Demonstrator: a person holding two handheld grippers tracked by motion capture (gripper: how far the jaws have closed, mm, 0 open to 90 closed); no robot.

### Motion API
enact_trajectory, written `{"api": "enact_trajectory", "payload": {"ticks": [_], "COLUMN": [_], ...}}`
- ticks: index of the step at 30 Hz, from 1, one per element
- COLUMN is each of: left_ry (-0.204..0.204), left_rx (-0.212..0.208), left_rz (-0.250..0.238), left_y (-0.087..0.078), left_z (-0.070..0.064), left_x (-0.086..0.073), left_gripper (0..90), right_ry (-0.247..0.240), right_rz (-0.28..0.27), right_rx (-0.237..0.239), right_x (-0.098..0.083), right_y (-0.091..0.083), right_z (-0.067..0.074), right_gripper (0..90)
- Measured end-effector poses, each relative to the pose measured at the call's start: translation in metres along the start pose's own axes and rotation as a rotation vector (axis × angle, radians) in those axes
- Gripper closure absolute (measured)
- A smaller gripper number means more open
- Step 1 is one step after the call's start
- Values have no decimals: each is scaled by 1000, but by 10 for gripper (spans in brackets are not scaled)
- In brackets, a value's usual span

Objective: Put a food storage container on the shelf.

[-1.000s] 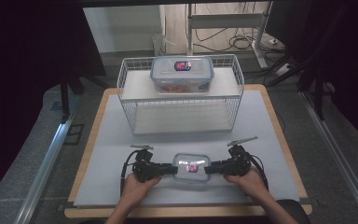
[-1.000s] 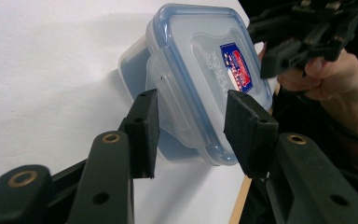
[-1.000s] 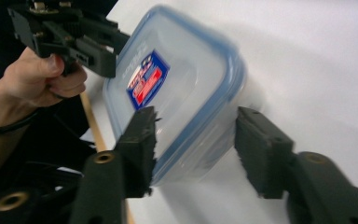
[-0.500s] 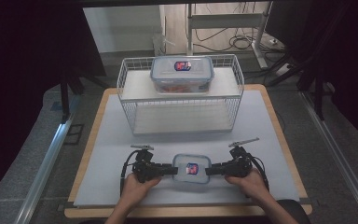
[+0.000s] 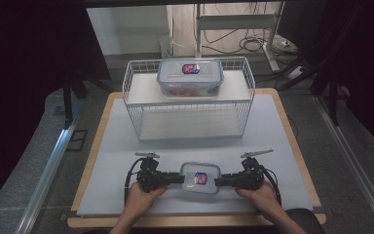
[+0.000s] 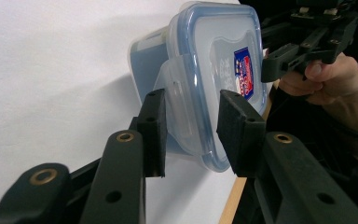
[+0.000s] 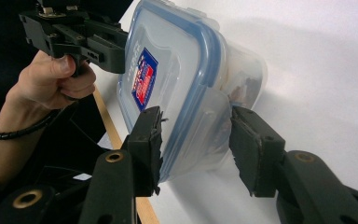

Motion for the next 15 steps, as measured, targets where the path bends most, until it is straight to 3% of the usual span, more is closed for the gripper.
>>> {"api": "enact_trajectory", "payload": {"ticks": [9,15], "left_ry": [1,48], "left_rx": [3,2], "left_rz": [-5,-1], "left_y": [-1,0], "left_z": [-2,-2], "left_x": [0,1], "left_gripper": [650,624], "right_ry": [22,17], "right_rz": [-14,-13], "right_rx": [-1,3], "right_x": [1,2], "right_y": [-1,0], "right_z": [1,1], "right_gripper": [571,571]}}
Point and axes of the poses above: each handheld gripper's, and its own axes: y roughly forward along the jaws, x roughly out of its top, z roughly to its left, the point moved 7 cm from there along y, roughly forward along the jaws, and after that the axes turned 13 degrees about -z, right-handed, at the moved point
